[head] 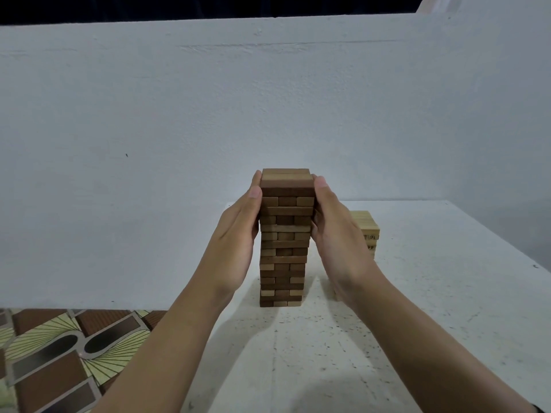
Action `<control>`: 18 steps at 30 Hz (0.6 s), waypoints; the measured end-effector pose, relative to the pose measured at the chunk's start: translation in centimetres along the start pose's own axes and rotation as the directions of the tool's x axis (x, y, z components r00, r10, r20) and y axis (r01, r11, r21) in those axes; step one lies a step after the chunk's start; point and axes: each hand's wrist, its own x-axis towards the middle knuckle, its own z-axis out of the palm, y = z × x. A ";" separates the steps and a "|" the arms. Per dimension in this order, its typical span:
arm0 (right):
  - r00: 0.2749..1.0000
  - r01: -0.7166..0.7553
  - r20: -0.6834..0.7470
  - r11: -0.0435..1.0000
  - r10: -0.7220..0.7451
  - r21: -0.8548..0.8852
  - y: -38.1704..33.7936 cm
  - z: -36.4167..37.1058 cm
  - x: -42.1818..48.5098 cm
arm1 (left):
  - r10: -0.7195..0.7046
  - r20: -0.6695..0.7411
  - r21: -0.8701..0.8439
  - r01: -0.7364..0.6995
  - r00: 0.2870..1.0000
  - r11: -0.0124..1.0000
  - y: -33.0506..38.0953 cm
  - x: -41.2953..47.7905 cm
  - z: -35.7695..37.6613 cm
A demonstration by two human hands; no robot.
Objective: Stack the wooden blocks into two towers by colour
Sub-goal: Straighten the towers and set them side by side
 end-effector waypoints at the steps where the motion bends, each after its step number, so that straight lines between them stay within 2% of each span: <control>1: 1.000 0.003 -0.004 1.000 -0.003 0.005 0.0 0.0 0.0 | -0.007 0.000 0.003 0.007 1.000 1.000 -0.1 0.0 0.0; 11: 0.995 -0.083 0.054 0.996 0.082 0.027 1.1 -0.3 -1.2 | -0.111 0.013 0.014 0.111 0.994 0.994 -1.3 -1.6 0.2; 18: 0.993 -0.103 0.067 0.993 0.099 0.058 1.4 -0.1 -1.1 | -0.127 0.029 0.001 0.127 0.991 0.992 -1.2 -1.7 0.6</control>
